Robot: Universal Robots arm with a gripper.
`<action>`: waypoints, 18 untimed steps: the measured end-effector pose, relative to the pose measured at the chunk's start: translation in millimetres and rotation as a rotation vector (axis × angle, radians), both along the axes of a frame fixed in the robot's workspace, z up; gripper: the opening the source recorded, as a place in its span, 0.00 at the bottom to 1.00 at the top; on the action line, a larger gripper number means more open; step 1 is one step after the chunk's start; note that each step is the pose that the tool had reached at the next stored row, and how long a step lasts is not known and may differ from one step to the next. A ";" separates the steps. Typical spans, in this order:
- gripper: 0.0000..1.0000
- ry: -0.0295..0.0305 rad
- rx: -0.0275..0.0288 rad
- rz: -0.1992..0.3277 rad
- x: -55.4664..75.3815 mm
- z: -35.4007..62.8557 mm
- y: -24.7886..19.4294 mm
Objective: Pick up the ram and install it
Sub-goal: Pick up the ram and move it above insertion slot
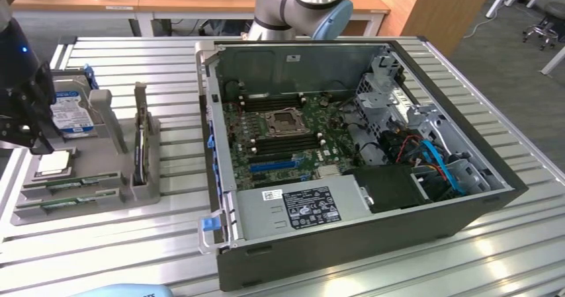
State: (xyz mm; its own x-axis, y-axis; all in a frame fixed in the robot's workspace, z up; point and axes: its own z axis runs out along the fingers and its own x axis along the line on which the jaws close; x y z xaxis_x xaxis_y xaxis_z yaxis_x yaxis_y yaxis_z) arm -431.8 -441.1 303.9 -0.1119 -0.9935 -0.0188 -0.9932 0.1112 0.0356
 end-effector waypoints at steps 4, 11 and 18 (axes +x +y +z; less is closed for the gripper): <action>0.35 -0.0004 0.0000 0.000 0.0 -4.9 0.0; 0.35 -0.0005 0.0000 0.000 0.0 -10.9 0.0; 0.35 -0.0007 0.0000 0.000 0.0 -17.0 0.0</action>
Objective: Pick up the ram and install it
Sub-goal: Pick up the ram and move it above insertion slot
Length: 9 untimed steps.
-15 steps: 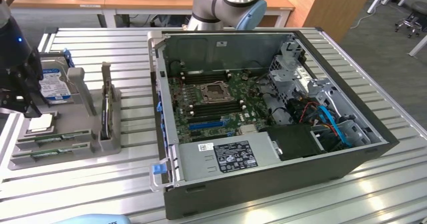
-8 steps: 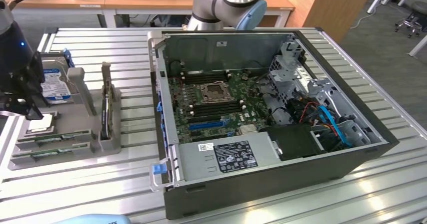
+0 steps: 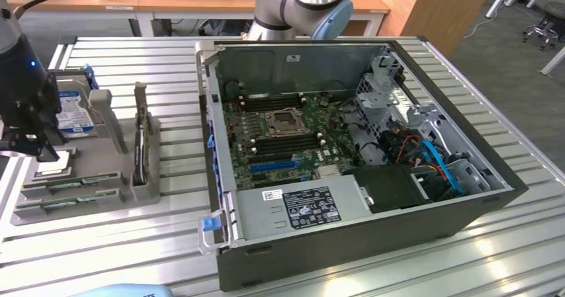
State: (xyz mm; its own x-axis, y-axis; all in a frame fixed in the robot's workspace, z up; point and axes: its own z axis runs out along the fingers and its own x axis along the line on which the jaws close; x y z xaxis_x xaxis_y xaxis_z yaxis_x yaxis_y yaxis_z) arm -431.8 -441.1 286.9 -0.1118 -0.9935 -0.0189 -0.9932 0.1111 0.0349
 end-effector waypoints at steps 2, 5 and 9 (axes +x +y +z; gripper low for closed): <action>0.35 -0.0001 0.0000 0.000 0.0 -1.9 0.0; 0.35 -0.0002 0.0000 0.000 0.0 -5.1 0.0; 0.35 -0.0001 -0.0001 0.000 0.0 -9.3 0.0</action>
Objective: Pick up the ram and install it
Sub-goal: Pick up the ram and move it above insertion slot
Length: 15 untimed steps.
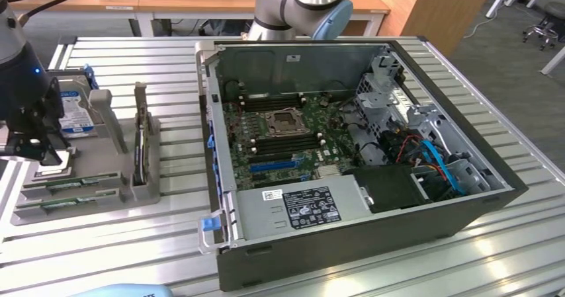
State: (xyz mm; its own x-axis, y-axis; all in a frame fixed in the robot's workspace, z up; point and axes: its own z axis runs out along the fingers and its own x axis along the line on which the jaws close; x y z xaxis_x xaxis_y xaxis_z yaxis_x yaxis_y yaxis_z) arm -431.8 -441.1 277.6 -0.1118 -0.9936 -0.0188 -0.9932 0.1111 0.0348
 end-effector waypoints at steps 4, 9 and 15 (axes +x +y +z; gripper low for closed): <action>0.35 -0.0001 0.0001 0.000 0.0 -4.1 0.0; 0.35 0.0003 -0.0001 0.000 0.0 -5.9 0.0; 0.35 -0.0001 0.0000 0.000 -0.1 -6.1 -2.1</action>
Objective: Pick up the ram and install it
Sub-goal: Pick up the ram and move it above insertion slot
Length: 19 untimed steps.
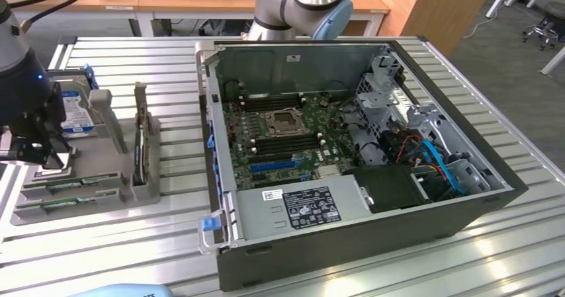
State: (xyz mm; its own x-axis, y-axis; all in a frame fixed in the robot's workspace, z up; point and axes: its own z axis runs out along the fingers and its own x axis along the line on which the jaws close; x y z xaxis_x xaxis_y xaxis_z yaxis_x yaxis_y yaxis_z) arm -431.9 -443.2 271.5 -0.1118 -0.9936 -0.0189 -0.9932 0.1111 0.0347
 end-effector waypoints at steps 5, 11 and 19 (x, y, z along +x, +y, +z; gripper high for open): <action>0.35 0.0001 0.0001 0.001 -0.9 0.0 -6.0; 0.35 0.0002 0.0000 0.001 -1.7 0.1 -11.7; 0.35 0.0001 0.0001 0.002 -1.7 -2.9 -11.9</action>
State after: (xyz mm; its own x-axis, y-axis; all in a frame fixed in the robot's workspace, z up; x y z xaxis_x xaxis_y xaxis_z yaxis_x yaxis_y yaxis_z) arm -433.6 -455.1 268.6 -0.1102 -0.9937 -0.0189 -0.9934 0.1095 0.0348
